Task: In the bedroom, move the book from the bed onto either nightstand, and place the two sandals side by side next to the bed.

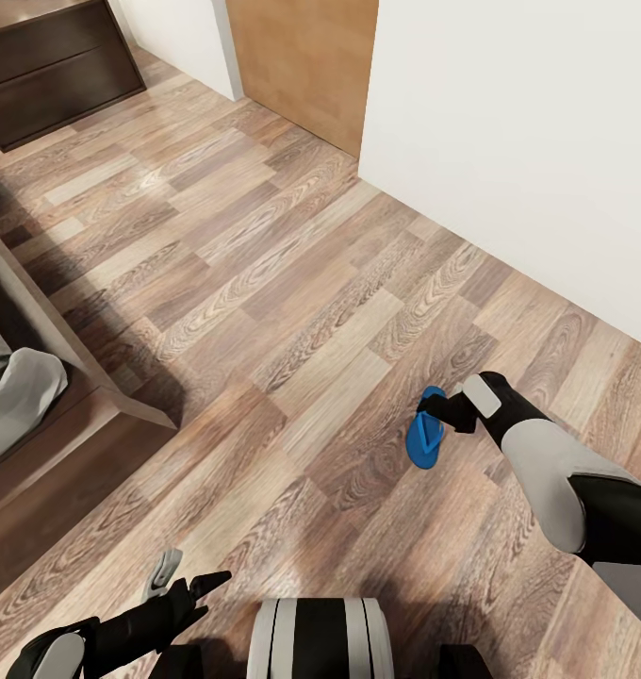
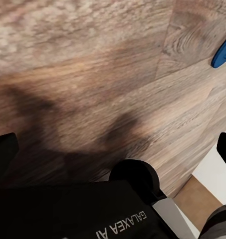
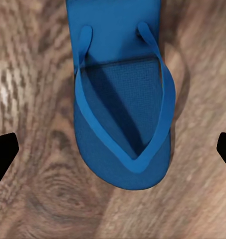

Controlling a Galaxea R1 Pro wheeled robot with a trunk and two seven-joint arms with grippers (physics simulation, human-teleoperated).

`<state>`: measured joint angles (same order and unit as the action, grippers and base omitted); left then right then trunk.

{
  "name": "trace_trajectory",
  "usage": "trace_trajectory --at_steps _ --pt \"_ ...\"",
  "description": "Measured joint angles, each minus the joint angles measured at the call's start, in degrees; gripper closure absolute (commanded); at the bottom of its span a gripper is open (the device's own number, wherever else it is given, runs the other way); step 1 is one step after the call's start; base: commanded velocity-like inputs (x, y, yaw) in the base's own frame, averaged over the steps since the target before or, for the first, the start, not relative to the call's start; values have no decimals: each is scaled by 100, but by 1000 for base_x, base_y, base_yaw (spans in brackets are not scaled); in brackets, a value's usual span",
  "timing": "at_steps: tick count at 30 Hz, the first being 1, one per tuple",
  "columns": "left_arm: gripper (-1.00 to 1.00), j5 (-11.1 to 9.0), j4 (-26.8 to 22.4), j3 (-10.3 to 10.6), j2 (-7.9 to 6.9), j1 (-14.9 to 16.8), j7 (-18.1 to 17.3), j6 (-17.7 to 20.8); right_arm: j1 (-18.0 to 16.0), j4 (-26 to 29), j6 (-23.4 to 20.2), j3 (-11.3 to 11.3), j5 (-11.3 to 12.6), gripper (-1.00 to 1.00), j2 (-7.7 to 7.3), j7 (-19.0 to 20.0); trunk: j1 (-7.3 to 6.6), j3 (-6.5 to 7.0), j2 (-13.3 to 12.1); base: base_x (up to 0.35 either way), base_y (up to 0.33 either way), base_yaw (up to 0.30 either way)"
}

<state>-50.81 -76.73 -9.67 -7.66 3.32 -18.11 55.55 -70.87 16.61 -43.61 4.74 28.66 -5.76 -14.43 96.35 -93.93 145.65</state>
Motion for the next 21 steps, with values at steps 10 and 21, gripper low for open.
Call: trace_trajectory --at_steps 10,21 --pt "-100 1 3 0 0 0 0 0 -3 5 0 0 0 -100 15 0 0 0 0 0 0 0" --pt "-100 4 13 1 0 0 0 0 1 6 0 0 -2 -100 15 0 5 -44 2 0 0 0"
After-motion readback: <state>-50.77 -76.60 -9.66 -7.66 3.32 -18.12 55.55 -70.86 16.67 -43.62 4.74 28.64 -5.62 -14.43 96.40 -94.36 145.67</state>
